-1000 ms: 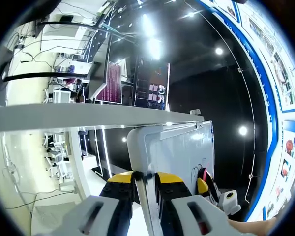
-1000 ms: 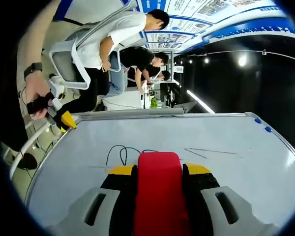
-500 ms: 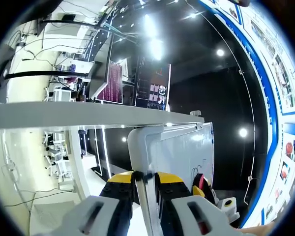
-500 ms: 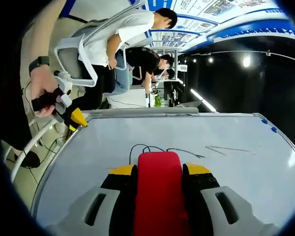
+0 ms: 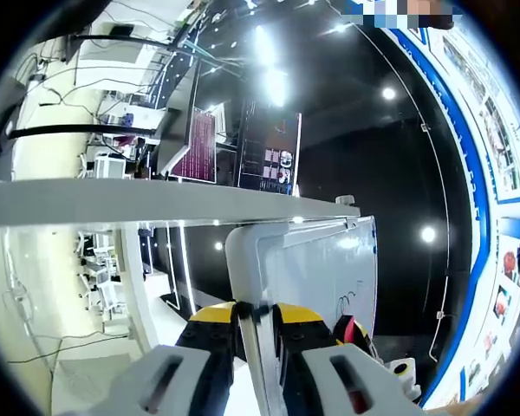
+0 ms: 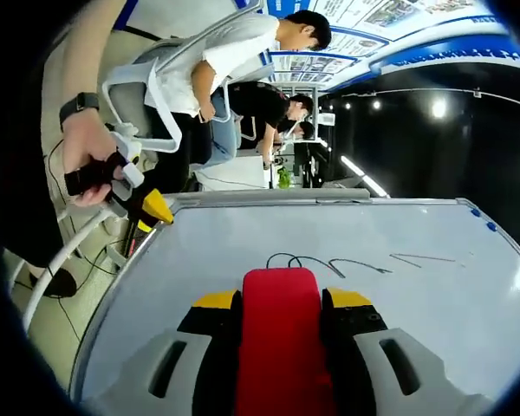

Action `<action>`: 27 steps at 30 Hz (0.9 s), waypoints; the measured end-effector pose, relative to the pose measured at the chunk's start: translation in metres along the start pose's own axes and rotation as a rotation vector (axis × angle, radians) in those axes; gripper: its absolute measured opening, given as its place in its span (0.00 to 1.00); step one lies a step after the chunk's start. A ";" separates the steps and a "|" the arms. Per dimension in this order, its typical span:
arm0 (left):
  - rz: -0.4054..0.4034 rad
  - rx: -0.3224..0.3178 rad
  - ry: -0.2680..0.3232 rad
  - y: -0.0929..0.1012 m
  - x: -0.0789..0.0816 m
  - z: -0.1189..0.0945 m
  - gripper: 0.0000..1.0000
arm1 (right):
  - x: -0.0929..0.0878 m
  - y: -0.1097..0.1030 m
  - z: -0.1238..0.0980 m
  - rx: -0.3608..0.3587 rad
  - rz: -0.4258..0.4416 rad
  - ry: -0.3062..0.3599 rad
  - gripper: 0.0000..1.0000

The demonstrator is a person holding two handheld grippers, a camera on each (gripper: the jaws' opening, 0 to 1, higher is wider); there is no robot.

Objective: Wipe the writing off the whiteboard with the eraser

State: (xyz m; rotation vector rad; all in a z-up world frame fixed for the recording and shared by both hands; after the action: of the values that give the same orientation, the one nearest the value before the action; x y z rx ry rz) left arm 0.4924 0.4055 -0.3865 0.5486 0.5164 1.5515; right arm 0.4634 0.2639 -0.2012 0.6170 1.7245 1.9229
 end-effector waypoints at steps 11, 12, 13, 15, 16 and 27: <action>0.003 -0.002 0.003 -0.001 0.000 0.000 0.19 | -0.002 -0.023 -0.004 0.035 -0.018 -0.002 0.41; 0.002 -0.002 0.003 -0.001 0.000 0.000 0.19 | -0.002 -0.024 -0.004 0.037 -0.015 -0.003 0.41; 0.000 -0.003 0.003 -0.001 0.000 0.000 0.19 | -0.003 -0.026 -0.004 0.038 -0.014 -0.004 0.41; -0.001 -0.004 0.001 -0.002 0.001 -0.001 0.19 | -0.004 -0.030 -0.004 0.045 -0.014 -0.006 0.41; 0.001 -0.002 0.001 -0.001 0.001 -0.001 0.19 | -0.005 -0.032 -0.004 0.048 -0.015 -0.007 0.41; 0.004 -0.002 -0.001 0.001 0.000 -0.001 0.18 | -0.008 -0.044 -0.007 0.058 -0.032 -0.013 0.39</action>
State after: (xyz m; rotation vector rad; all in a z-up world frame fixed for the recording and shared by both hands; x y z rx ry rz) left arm 0.4909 0.4053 -0.3869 0.5485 0.5133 1.5552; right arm 0.4678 0.2578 -0.2456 0.6180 1.7770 1.8489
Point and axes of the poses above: the point that each gripper's makers call its tool centre point, and the gripper's own axes: z roughly forward along the fingers, y roughly to its right, x roughly out of its top, the point moved 4 cm from there along -z, roughly backward along the fingers, and after that the axes turned 7 degrees about -x, right-handed, at the moved point
